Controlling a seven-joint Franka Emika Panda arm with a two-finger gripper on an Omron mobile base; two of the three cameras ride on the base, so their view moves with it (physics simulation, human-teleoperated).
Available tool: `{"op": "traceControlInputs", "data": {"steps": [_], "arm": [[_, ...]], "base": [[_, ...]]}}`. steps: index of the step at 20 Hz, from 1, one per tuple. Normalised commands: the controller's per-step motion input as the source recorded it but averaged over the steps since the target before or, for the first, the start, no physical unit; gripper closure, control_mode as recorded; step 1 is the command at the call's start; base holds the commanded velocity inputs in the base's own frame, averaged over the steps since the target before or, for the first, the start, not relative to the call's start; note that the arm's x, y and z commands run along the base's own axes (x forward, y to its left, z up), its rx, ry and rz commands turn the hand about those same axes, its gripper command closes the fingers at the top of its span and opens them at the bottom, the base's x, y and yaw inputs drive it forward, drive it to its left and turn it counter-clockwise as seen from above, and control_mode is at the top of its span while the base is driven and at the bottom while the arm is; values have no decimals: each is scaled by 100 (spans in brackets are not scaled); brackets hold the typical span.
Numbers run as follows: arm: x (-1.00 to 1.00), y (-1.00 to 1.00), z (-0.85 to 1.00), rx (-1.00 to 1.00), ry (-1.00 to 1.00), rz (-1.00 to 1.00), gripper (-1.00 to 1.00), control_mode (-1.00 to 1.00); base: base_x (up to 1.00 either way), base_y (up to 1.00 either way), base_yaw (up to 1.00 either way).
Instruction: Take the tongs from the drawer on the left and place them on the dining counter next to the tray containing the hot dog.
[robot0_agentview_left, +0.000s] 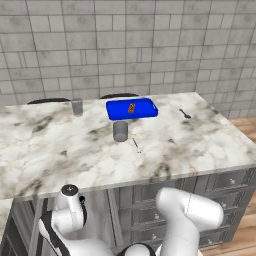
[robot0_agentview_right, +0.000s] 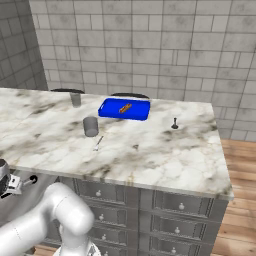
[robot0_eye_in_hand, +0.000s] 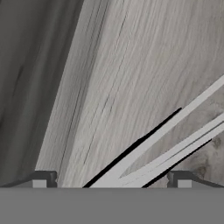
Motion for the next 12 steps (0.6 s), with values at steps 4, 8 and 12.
{"op": "traceControlInputs", "data": {"steps": [4,8,12], "arm": [[-20,0,-96,0,0,0,100,-100],[-31,-8,-88,0,-4,0,100,-100],[-62,-7,-84,-6,-1,0,100,-100]], "base": [[0,0,0],[0,0,0],[0,0,0]]}}
